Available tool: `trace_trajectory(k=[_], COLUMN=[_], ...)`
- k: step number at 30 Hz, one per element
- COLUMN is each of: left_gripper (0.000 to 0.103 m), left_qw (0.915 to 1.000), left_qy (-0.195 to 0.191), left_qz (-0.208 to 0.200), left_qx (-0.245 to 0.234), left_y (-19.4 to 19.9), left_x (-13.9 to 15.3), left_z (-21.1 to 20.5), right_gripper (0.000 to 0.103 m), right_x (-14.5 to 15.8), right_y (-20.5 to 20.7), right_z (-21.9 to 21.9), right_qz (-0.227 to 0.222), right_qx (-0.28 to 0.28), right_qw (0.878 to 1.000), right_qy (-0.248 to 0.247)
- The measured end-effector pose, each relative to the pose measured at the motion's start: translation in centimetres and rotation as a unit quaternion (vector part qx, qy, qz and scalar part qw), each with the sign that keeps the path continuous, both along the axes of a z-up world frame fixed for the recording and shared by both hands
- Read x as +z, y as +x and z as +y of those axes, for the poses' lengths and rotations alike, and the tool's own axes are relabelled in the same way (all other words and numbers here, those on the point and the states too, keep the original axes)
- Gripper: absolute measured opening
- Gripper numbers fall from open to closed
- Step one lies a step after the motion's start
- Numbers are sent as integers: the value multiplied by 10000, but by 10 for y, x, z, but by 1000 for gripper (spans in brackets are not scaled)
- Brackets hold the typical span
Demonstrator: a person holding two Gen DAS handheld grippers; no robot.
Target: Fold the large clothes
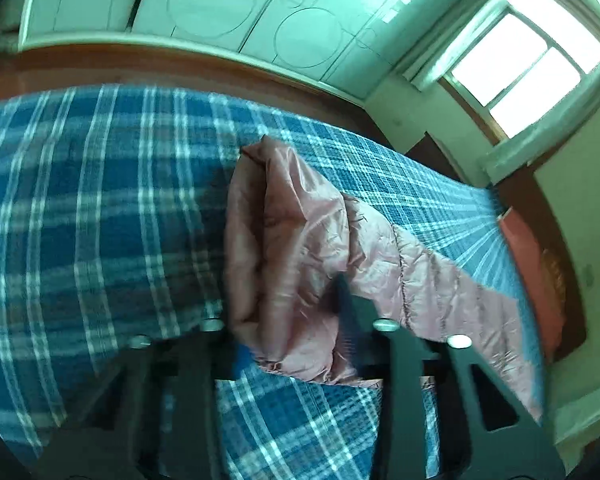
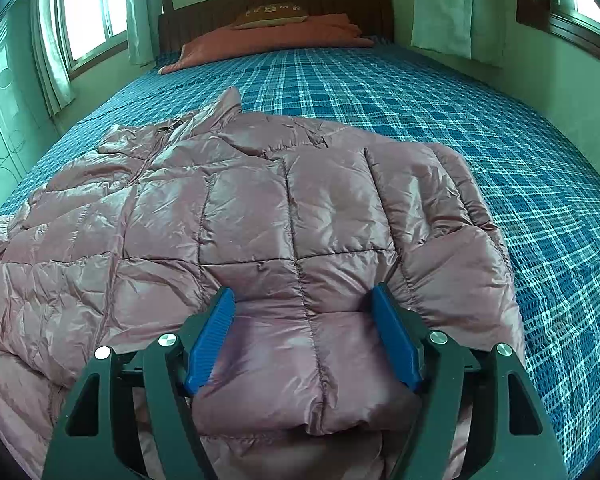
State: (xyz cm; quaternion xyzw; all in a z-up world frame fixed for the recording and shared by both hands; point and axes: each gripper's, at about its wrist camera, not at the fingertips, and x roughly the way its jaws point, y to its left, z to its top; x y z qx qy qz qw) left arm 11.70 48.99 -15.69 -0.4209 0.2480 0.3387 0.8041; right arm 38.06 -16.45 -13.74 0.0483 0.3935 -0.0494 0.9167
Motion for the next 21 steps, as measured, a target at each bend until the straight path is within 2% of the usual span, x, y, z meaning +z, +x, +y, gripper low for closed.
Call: trace_trajectory(k=[2,5,9,11,14,16,21], left_gripper=[16,15,15,14,14,15,15], left_qw=[9996,9966,9831,9735,9535,9424,9050], left_qy=[240,692,1396,1632,1916,2005,2293], left_qz=[54,-8,-142,-193,-234,-209,-23], left_qx=[-103,-446,-1172,-1588,-2313,-2670,-3582], left_y=[3,20,48,65,98,122,177], left_x=[9,33,69,82,94,87,74], left_z=[4,-9,-45,-67,-111,-146,-232], right_gripper=[70,70,70,70,70,70,70], right_x=[0,0,0,0,0,0,1], right_y=[0,0,0,0,-1,-1,-1], right_z=[-1,-1,-1,-1,0,-1,-1], right_qz=[-1,-7,-21,-17,-18,-19,-27], right_qx=[3,2,-5,-3,-6,-6,-6], right_qw=[10000,10000,10000,10000,10000,10000,10000], right_qy=[3,-1,3,5,4,16,24])
